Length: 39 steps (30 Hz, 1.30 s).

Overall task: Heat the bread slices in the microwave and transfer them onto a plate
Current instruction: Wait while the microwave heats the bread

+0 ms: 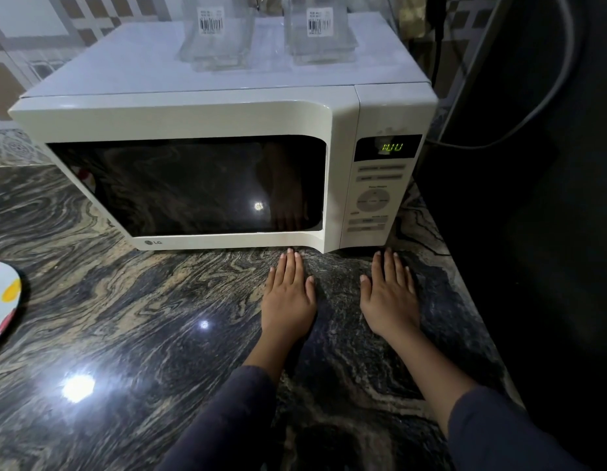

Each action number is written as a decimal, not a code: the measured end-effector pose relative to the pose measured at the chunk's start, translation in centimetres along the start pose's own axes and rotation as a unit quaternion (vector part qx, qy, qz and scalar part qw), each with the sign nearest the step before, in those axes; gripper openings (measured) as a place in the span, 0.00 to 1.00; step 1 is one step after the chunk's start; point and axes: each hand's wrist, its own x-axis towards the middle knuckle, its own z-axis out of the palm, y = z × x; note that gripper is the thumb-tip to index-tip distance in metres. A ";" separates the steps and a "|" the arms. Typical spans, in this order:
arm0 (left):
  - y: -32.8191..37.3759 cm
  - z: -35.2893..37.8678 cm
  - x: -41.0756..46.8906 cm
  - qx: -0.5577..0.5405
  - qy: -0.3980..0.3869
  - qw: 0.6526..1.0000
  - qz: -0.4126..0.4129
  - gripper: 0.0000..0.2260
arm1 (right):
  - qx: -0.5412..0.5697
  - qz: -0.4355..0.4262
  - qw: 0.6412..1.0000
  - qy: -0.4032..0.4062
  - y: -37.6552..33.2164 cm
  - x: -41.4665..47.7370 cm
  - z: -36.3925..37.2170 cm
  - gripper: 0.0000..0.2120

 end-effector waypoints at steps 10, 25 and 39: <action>0.0 -0.1 0.0 -0.004 -0.002 1.000 0.001 0.31 | 0.001 0.001 1.000 0.002 0.1 0.1 0.3 0.33; -0.1 -0.1 -0.1 -0.009 0.002 1.000 0.005 0.34 | 0.006 -0.007 1.000 0.020 0.1 0.1 0.5 0.37; 0.4 -2.4 0.6 -0.335 0.104 0.934 -0.066 0.16 | 0.241 0.063 0.967 0.050 0.1 0.3 -1.3 0.31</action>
